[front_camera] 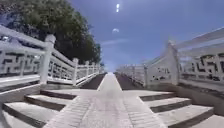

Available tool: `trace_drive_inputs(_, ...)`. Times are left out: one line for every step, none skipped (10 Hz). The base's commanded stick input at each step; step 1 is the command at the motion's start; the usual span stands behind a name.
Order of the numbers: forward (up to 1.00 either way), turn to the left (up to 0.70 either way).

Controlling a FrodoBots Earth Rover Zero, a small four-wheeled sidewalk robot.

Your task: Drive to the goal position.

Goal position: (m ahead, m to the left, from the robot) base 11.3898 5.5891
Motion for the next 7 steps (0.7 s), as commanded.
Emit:
trace_drive_inputs(0.7,0.0)
trace_drive_inputs(0.7,0.0)
trace_drive_inputs(0.7,0.0)
trace_drive_inputs(0.7,0.0)
trace_drive_inputs(0.7,0.0)
trace_drive_inputs(0.7,0.0)
trace_drive_inputs(0.7,0.0)
